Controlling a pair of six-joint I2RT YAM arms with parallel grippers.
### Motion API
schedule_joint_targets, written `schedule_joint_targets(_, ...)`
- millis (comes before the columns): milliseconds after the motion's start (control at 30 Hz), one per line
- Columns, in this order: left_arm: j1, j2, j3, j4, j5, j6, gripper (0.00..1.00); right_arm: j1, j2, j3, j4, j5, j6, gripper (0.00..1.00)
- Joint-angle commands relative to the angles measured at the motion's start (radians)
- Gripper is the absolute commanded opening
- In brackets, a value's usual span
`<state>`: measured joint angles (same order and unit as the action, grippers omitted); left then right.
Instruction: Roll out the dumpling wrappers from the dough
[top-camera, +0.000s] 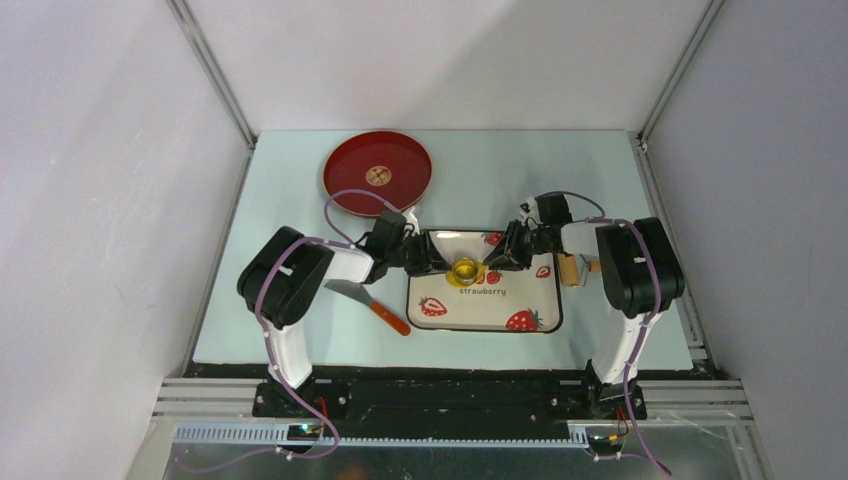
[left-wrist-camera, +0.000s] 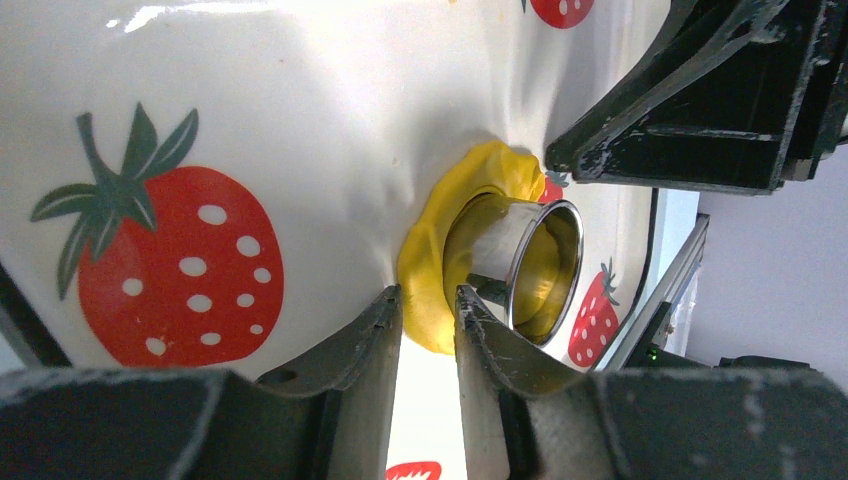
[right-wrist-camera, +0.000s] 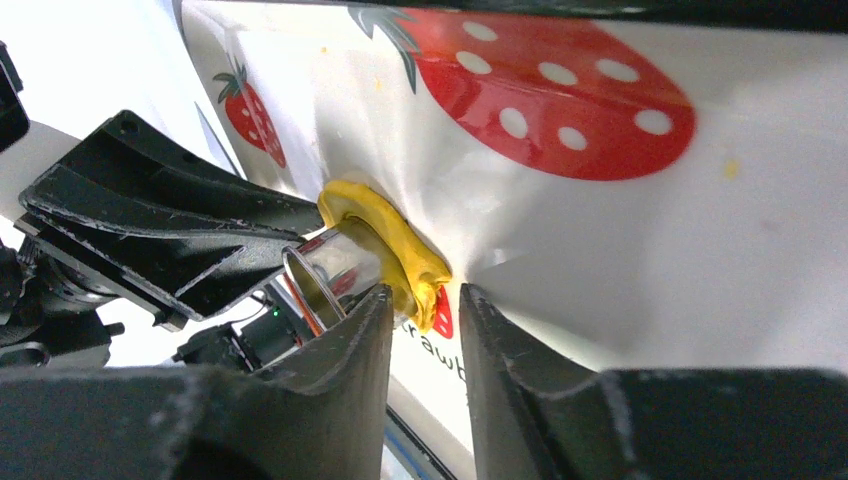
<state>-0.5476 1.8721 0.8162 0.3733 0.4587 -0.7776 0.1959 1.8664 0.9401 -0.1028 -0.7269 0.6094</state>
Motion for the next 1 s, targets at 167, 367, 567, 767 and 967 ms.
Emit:
schedule_joint_targets(167, -0.003, 0.061, -0.025, -0.135, -0.083, 0.062, 0.35, -0.001, -0.042, -0.048, -0.014, 0.012, -0.018, 0.38)
schedule_joint_targets(367, -0.004, 0.064, -0.029, -0.135, -0.086, 0.063, 0.35, 0.039, -0.002, -0.096, 0.052, -0.008, 0.014, 0.34)
schedule_joint_targets(567, -0.004, 0.064, -0.033, -0.135, -0.09, 0.066, 0.35, 0.057, 0.023, -0.096, 0.08, 0.018, 0.035, 0.28)
schedule_joint_targets(767, -0.004, 0.07, -0.027, -0.135, -0.088, 0.065, 0.35, 0.068, 0.018, -0.09, 0.031, 0.083, 0.006, 0.26)
schedule_joint_targets(967, -0.003, 0.07, -0.029, -0.134, -0.09, 0.066, 0.35, 0.078, 0.033, -0.078, 0.026, 0.105, -0.002, 0.19)
